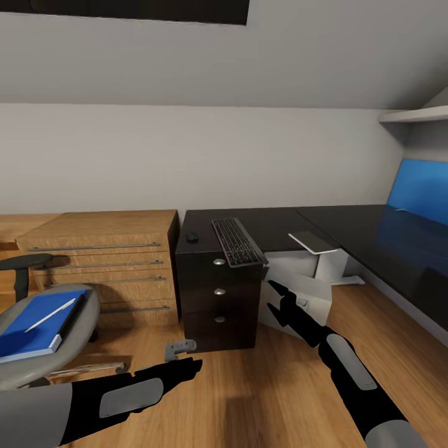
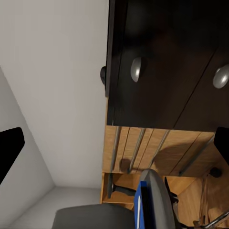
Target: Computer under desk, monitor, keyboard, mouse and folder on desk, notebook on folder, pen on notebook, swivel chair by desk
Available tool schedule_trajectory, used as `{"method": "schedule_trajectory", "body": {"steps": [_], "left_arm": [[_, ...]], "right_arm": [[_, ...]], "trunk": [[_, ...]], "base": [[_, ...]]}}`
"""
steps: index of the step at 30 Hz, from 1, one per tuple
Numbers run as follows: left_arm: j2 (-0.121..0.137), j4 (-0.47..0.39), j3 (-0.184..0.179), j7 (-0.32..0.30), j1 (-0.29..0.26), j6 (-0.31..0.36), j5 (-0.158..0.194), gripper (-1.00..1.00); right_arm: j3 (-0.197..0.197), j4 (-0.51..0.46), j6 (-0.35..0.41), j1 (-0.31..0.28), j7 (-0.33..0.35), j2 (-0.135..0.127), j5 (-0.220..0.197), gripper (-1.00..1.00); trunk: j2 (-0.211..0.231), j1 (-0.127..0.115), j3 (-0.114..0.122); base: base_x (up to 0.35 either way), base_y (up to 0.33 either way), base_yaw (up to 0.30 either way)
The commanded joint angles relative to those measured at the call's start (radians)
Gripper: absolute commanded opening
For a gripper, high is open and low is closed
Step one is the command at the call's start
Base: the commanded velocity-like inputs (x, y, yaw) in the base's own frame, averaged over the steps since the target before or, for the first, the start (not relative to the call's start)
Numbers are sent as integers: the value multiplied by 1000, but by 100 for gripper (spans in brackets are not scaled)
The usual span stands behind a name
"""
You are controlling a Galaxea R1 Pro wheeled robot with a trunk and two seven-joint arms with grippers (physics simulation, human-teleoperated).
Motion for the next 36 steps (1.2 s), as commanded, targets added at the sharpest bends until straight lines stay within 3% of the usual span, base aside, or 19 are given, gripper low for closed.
{"method": "schedule_trajectory", "body": {"steps": [1,36], "left_arm": [[6,-16,-5,2,-2,-11,10,100],[8,-28,-11,2,-2,-9,13,100]], "right_arm": [[2,-1,0,-1,1,0,-5,100],[2,2,-2,-1,-6,4,2,100]], "trunk": [[-1,0,-1],[-1,0,-1]], "base": [[14,0,0],[116,0,0]]}}
